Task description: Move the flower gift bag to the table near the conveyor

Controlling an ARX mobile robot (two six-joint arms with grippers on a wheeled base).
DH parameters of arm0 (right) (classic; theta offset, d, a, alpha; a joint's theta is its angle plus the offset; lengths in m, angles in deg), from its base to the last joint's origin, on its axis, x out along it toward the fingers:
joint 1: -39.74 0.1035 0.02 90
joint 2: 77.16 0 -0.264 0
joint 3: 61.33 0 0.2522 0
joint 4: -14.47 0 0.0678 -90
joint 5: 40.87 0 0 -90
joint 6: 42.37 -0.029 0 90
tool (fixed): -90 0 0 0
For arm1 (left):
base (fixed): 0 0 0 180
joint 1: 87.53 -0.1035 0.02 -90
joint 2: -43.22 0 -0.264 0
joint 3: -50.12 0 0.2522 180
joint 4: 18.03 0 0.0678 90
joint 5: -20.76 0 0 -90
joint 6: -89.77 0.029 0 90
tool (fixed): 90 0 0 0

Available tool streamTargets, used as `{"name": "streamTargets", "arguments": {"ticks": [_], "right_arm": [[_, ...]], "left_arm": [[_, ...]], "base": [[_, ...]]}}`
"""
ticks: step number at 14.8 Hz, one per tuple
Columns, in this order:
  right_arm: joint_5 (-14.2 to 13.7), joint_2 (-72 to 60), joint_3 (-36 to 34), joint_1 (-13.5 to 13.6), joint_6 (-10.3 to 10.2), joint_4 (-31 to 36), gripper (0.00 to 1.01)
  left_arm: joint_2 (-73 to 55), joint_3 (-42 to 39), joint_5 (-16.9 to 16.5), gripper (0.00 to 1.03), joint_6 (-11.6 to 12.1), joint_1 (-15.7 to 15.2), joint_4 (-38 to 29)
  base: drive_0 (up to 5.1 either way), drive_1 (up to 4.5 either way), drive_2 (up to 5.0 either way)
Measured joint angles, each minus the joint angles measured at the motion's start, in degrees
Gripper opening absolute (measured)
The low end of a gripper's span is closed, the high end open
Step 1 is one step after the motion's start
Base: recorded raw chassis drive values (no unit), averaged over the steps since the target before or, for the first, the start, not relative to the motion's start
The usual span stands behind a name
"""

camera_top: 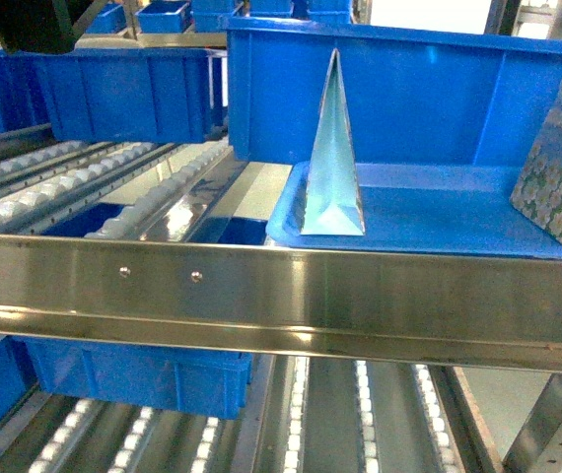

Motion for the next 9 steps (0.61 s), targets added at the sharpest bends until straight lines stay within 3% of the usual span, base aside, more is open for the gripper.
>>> {"name": "streamTargets", "arguments": {"ticks": [4,6,9], "right_arm": [[-0.1,0.0,0.1,-0.3,-0.7,-0.1,0.98],[-0.1,0.0,0.1,-0.3,-1.1,-0.1,0.78],[-0.1,0.0,0.1,-0.3,-1.2,-0.1,0.38]], "left_arm": [[0.0,0.0,0.0,0.98,0.0,0.0,0.0],[0.0,0.0,0.0,0.98,0.0,0.0,0.0],[0.0,0.0,0.0,0.98,0.0,0.0,0.0]], "base": [[0.0,0.00,0.0],[0.0,0.00,0.0],[0.0,0.00,0.0]]}}
